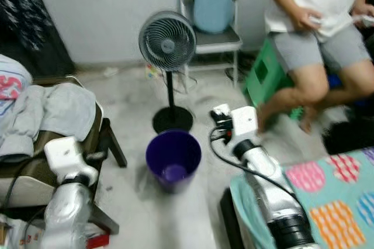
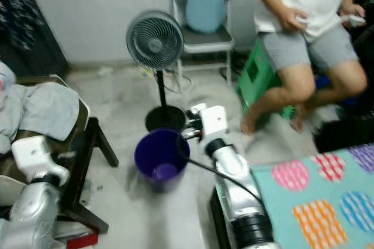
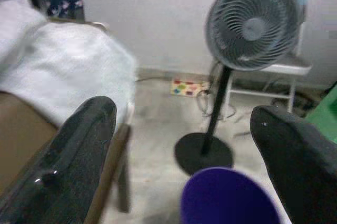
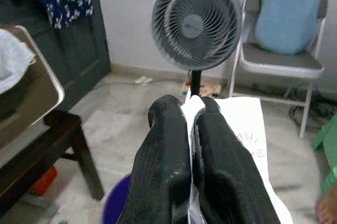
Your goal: Clean up the room
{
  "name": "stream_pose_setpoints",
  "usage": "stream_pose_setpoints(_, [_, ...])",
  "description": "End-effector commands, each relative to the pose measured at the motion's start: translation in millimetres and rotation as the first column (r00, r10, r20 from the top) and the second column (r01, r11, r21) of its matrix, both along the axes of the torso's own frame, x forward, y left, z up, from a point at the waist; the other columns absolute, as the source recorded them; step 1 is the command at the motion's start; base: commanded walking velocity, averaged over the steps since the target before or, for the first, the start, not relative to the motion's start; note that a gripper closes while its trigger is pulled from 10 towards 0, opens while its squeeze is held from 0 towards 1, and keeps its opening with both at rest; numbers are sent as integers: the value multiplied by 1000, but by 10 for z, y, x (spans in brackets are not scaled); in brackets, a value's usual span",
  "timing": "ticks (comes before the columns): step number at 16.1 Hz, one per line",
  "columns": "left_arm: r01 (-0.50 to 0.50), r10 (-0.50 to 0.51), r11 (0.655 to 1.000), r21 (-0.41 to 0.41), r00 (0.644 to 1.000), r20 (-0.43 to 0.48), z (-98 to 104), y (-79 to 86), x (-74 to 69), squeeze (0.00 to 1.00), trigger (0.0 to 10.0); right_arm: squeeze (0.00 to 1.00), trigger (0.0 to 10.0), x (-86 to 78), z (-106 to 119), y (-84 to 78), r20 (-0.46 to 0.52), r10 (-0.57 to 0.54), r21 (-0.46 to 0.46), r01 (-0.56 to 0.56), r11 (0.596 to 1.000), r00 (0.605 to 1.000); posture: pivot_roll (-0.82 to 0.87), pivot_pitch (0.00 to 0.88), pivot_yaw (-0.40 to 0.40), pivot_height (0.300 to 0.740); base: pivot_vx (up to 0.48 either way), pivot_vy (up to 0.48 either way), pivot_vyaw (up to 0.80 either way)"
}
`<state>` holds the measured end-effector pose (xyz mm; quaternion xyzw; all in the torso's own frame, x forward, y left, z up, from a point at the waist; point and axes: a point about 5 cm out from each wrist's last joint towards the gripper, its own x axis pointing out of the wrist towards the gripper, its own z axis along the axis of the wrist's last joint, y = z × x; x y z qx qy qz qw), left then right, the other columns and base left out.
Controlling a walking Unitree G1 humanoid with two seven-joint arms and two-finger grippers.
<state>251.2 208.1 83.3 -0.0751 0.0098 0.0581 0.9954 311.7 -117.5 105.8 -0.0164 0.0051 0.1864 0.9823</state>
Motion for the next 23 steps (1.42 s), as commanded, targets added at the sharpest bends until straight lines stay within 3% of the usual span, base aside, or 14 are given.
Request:
stream_pose_setpoints(1, [-11, 11, 1000, 20, 1000, -17, -23, 65, -41, 0, 10000, 0, 10000, 13, 42, 11, 15, -4, 11, 4, 1000, 1000, -55, 64, -24, 740, 262, 0, 456])
stream_pose_setpoints(16, [-12, 13, 1000, 28, 1000, -25, -40, 83, -36, 0, 10000, 0, 10000, 14, 40, 30, 23, -8, 11, 8, 1000, 1000, -55, 72, -19, 740, 261, 0, 377])
stream_pose_setpoints(23, [-10, 11, 1000, 23, 999, -30, -44, 79, -33, 0, 10000, 0, 10000, 22, 40, 59, 23, -13, 11, 13, 1000, 1000, -55, 72, -19, 740, 258, 0, 0])
